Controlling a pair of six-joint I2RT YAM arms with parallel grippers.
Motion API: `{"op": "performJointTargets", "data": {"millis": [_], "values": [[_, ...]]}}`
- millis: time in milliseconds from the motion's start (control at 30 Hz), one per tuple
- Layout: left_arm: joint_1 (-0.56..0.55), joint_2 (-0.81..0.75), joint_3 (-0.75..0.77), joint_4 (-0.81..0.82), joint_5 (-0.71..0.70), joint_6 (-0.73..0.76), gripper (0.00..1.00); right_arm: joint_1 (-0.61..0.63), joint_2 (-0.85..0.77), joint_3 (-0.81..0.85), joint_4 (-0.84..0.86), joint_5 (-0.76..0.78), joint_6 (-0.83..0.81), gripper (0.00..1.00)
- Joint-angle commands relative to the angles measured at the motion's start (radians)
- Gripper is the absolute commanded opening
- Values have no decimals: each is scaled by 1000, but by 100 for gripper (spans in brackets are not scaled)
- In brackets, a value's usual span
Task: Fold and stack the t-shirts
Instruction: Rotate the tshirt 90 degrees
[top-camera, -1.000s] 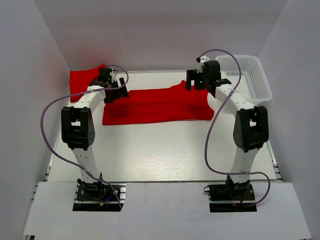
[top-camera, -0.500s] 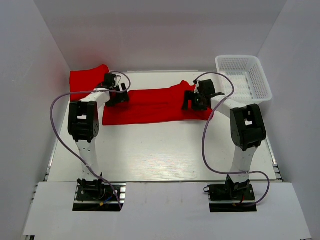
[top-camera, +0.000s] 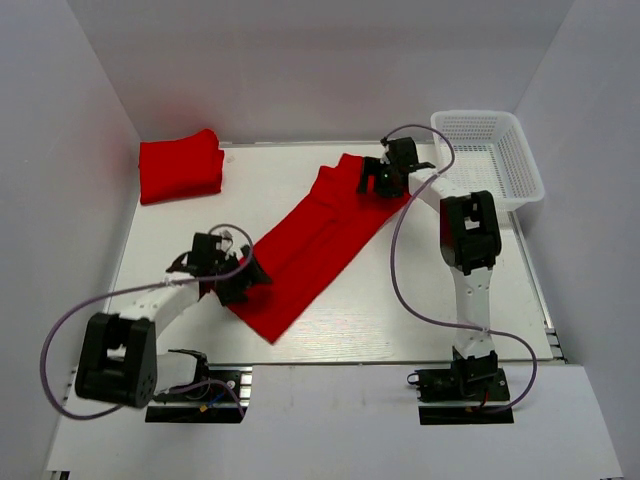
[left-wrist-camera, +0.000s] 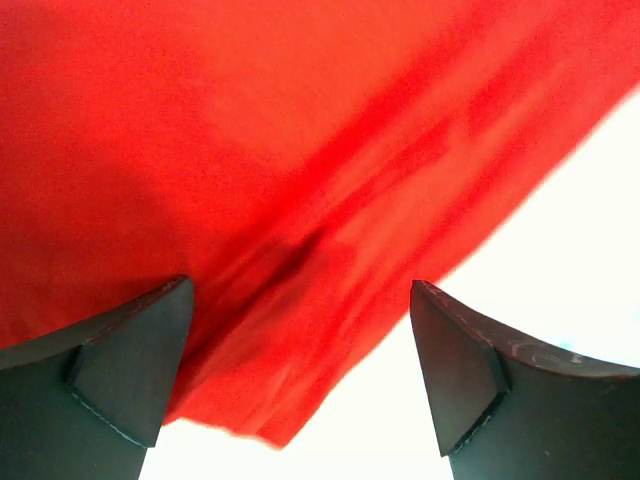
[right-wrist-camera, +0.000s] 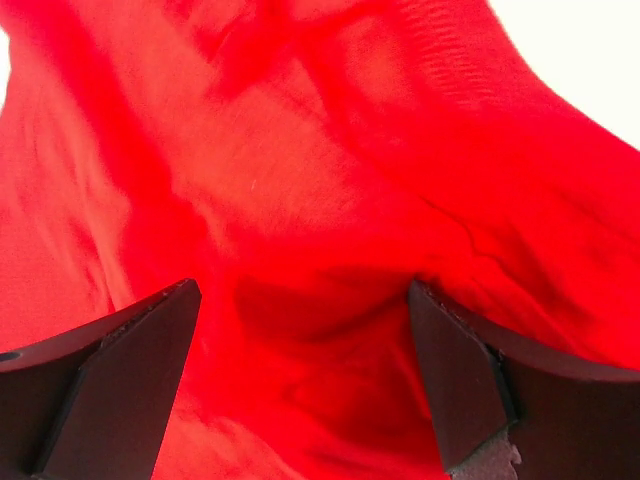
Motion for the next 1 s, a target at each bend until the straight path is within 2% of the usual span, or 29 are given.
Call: {"op": "performJointTargets", "data": {"millis": [0, 67, 167, 200, 267, 333, 367, 400, 433, 567, 667, 700, 833, 967], "values": [[-71, -100, -118, -122, 340, -9, 100, -7, 93, 147, -62, -48, -30, 90], [-91, -140, -72, -276, 374, 75, 100, -5, 153, 225, -59, -86, -33, 90], [-120, -140, -16, -319, 528, 171, 100, -4, 181, 324, -56, -117, -51, 90], [-129, -140, 10, -334, 529, 189, 100, -1, 173, 339, -53, -106, -66, 90], [-129, -166, 97, -377, 422, 220, 100, 5, 155, 336, -56, -86, -73, 90], [-129, -178, 281, -446, 324, 296, 100, 10, 89, 310, -59, -36, -83, 90], [-129, -178, 400, -467, 187, 313, 100, 9, 34, 287, -59, -23, -83, 90], [-129, -178, 447, -481, 93, 314, 100, 19, 14, 236, -66, 7, -82, 90], [-129, -166, 480, -481, -110, 259, 100, 39, -26, 212, -68, 32, -77, 90], [-105, -93, 544, -359, -305, 189, 100, 97, -111, 102, -96, 76, -53, 90], [-105, 10, 637, -296, -276, 198, 100, 159, -132, 71, -172, 130, -45, 90], [-105, 100, 672, -296, -276, 199, 100, 174, -144, 37, -197, 130, -37, 90], [-85, 291, 832, -368, -290, 199, 100, 211, -212, -99, -189, 130, 31, 90], [-75, 333, 858, -324, -250, 199, 100, 217, -227, -185, -140, 109, 73, 90]]}}
